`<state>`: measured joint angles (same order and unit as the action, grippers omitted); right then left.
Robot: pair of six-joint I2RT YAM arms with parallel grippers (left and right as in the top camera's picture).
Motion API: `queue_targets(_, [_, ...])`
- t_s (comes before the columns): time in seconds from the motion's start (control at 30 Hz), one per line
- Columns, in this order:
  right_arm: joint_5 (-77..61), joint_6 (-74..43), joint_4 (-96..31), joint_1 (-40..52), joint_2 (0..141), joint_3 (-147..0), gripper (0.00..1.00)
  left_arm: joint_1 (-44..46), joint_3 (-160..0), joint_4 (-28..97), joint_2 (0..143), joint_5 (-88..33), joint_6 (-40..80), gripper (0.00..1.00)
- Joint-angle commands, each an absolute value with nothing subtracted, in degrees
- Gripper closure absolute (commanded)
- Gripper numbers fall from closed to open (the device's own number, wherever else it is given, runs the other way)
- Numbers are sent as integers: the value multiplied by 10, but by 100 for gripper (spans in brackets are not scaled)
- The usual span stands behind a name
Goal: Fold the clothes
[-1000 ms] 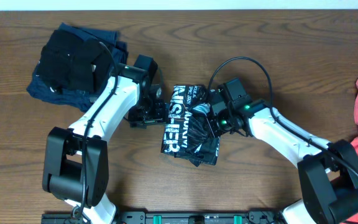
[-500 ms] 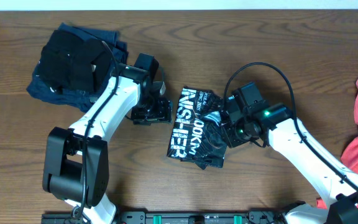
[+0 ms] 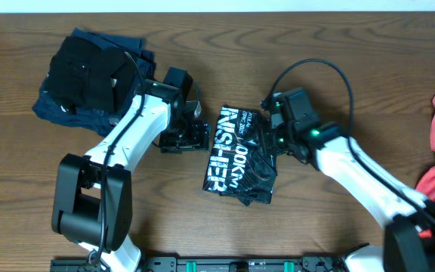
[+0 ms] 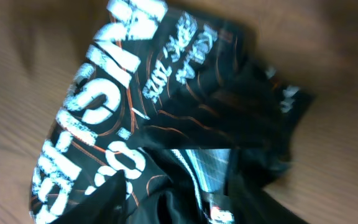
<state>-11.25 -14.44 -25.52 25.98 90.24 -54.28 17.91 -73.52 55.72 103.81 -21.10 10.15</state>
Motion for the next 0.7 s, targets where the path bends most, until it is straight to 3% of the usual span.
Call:
queue_targets(0.0, [-142, -183, -251, 272, 948, -544, 41, 180, -728, 561, 1027, -216, 97, 19])
queue_targets(0.13, [-160, -215, -249, 273, 967, -544, 38, 180, -728, 561, 1027, -216, 97, 17])
queue_targets(0.53, [-148, -313, -152, 273, 967, -544, 57, 180, -728, 561, 1027, -216, 97, 17])
queue_targets(0.67, [-108, -327, -163, 273, 967, -544, 79, 180, -728, 559, 1027, -216, 97, 17])
